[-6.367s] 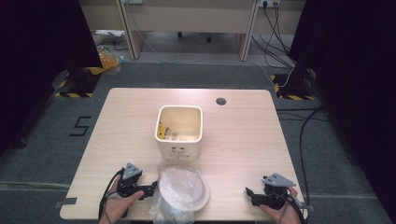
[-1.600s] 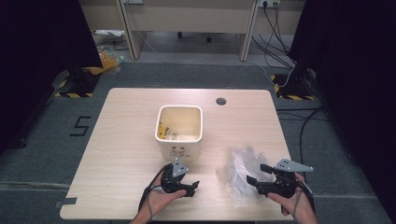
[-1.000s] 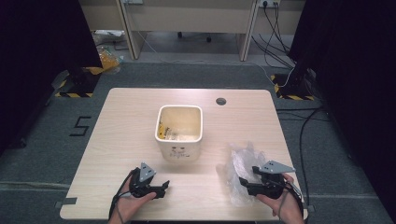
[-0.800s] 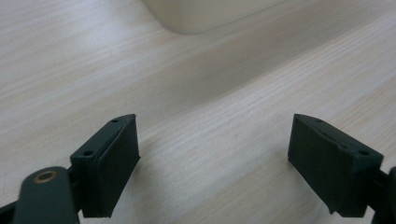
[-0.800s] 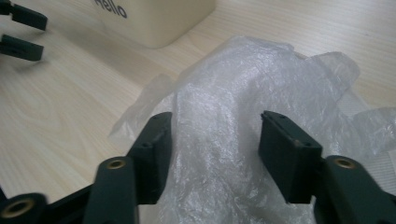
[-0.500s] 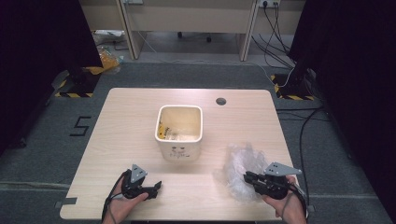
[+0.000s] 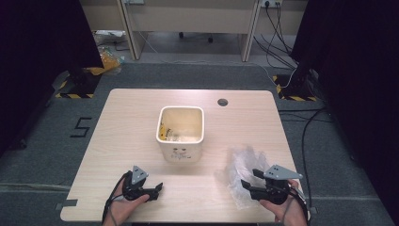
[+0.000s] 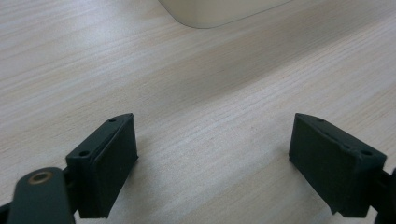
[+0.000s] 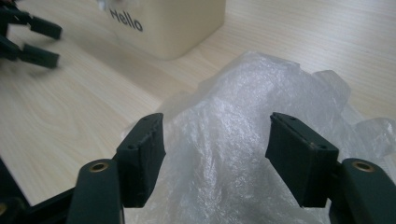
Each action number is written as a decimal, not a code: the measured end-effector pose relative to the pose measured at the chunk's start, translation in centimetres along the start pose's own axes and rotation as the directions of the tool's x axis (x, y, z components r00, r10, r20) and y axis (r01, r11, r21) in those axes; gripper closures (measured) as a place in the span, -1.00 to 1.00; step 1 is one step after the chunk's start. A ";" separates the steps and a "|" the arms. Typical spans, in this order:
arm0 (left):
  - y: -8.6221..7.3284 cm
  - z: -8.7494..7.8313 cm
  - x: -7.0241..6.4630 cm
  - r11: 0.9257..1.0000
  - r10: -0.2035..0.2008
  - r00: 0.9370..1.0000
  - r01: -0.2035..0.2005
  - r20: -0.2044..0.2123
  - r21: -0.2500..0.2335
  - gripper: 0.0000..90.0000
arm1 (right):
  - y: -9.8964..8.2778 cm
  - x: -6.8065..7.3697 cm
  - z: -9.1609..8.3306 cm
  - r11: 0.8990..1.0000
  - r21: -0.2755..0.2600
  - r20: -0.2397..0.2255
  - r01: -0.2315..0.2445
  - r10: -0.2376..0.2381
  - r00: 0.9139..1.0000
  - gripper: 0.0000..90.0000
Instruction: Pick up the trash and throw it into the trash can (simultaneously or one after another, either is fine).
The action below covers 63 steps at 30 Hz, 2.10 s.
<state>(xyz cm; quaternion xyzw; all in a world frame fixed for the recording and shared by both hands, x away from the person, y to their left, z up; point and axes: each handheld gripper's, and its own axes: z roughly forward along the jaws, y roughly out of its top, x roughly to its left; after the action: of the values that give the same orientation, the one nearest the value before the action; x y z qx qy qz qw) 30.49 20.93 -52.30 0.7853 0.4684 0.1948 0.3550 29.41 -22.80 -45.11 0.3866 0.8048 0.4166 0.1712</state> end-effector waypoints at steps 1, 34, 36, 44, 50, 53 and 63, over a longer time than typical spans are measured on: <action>0.0 0.0 0.0 1.000 0.000 1.000 0.000 0.001 -0.001 -0.68 | -0.1 0.1 0.3 1.000 0.020 0.024 0.016 -0.016 1.000 -0.28; 0.0 0.0 0.1 1.000 0.003 1.000 -0.003 0.005 0.000 -0.68 | -1.3 -0.3 0.6 1.000 0.019 -0.055 0.011 -0.009 0.998 0.95; 0.0 0.0 0.1 1.000 0.002 1.000 -0.002 0.006 0.000 -0.68 | -0.8 -0.2 0.1 1.000 -0.001 -0.055 0.018 -0.018 0.998 0.97; 0.0 0.0 0.1 1.000 0.003 1.000 -0.003 0.005 0.000 -0.68 | 0.7 -1.1 -1.6 0.997 -0.083 -0.068 -0.006 0.001 0.998 0.99; 0.0 0.0 0.1 1.000 0.003 1.000 -0.003 0.005 0.001 -0.68 | 2.8 -1.6 -2.5 0.988 -0.150 -0.107 -0.023 0.007 0.994 1.00; 0.0 0.0 0.1 1.000 0.003 1.000 -0.003 0.006 0.000 -0.68 | 4.4 -2.1 -2.9 0.983 -0.180 -0.111 -0.024 0.004 0.994 1.00; 0.0 0.0 0.1 1.000 0.006 1.000 -0.006 0.009 0.001 -0.69 | 9.5 -2.2 -4.0 0.963 -0.269 -0.156 -0.011 -0.032 0.987 1.00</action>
<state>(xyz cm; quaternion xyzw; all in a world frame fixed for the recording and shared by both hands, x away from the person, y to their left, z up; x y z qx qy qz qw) 30.57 21.03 -52.30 0.7877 0.4645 0.1920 0.3562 32.99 -23.31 -35.25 0.3210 0.7539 0.5506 0.1595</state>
